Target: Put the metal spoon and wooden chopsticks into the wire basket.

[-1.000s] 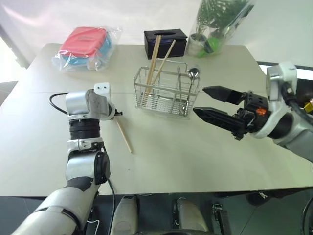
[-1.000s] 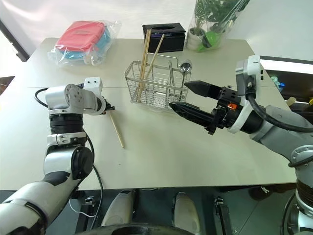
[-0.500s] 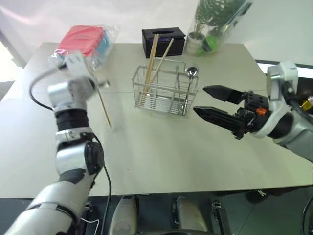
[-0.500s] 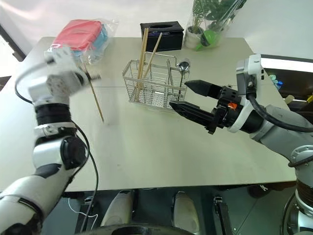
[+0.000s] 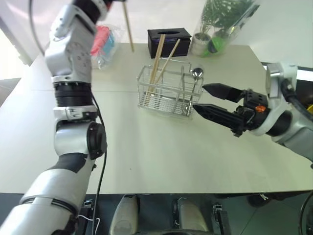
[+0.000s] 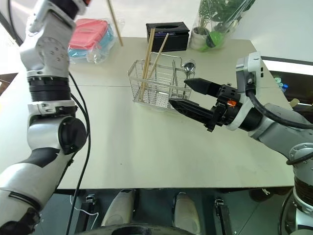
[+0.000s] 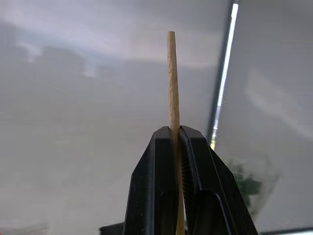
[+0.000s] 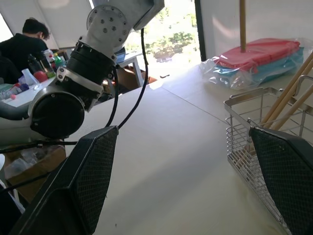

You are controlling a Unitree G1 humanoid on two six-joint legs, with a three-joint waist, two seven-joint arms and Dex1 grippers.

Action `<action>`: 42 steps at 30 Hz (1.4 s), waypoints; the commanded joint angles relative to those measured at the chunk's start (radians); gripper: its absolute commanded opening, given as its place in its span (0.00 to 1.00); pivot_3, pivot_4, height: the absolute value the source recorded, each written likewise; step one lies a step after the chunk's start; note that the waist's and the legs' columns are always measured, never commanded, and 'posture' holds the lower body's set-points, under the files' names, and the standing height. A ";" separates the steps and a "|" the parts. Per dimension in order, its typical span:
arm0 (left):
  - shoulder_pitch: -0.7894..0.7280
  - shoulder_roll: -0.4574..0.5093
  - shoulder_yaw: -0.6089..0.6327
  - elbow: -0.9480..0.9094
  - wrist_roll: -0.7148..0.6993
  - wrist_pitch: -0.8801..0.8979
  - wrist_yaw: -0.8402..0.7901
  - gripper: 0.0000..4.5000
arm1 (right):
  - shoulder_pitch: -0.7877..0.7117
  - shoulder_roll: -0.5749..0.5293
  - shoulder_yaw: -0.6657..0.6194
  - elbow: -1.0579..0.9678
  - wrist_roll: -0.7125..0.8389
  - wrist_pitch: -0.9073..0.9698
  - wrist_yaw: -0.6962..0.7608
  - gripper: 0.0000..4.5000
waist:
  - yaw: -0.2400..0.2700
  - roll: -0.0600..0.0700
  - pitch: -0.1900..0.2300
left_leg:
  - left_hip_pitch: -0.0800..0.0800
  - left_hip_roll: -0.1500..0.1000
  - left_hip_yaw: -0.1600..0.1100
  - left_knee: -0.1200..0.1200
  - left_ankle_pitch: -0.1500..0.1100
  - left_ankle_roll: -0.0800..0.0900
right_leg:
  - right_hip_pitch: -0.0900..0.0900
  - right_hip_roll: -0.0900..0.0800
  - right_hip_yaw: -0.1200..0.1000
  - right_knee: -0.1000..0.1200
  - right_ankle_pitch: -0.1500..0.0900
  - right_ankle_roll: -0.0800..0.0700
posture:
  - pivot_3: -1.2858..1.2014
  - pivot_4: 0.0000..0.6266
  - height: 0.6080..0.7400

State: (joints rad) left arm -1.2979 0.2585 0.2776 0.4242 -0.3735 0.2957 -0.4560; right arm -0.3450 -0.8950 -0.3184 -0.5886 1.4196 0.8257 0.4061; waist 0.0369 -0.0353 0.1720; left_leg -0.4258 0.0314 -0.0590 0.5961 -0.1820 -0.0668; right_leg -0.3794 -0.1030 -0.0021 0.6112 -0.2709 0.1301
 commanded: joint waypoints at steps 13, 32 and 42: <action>0.215 -0.046 -0.174 -0.136 0.016 0.009 -0.089 0.01 | 0.033 -0.017 -0.064 -0.048 0.014 -0.023 -0.024 0.99 | -0.002 0.001 0.000 | 0.001 0.001 0.000 0.000 0.000 0.001 | 0.000 0.001 0.000 0.002 0.000 0.000 | 0.52 0.24 0.77; 0.147 0.071 -0.062 -0.273 -0.121 0.298 0.019 0.99 | 0.034 -0.017 -0.063 0.004 -0.113 -0.025 0.054 0.99 | -0.004 0.001 0.000 | 0.001 0.001 -0.001 0.000 0.000 0.001 | 0.000 0.001 0.000 0.002 0.000 0.000 | 0.52 0.24 0.77; 0.357 0.638 -0.123 -0.353 -0.122 0.450 -0.450 0.99 | 0.042 -0.006 -0.038 0.087 -0.292 -0.071 0.148 0.99 | -0.041 0.004 0.000 | 0.005 0.001 0.000 -0.003 0.000 0.001 | 0.001 0.001 0.000 0.003 -0.002 -0.004 | 0.52 0.24 0.77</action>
State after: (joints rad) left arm -0.9738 0.8363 0.1522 0.1226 -0.4990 0.7527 -0.8254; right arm -0.2931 -0.9081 -0.3405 -0.5060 1.1538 0.7897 0.5329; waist -0.0044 -0.0315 0.1718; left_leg -0.4212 0.0327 -0.0593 0.5932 -0.1822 -0.0662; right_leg -0.3791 -0.1021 -0.0017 0.6136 -0.2730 0.1264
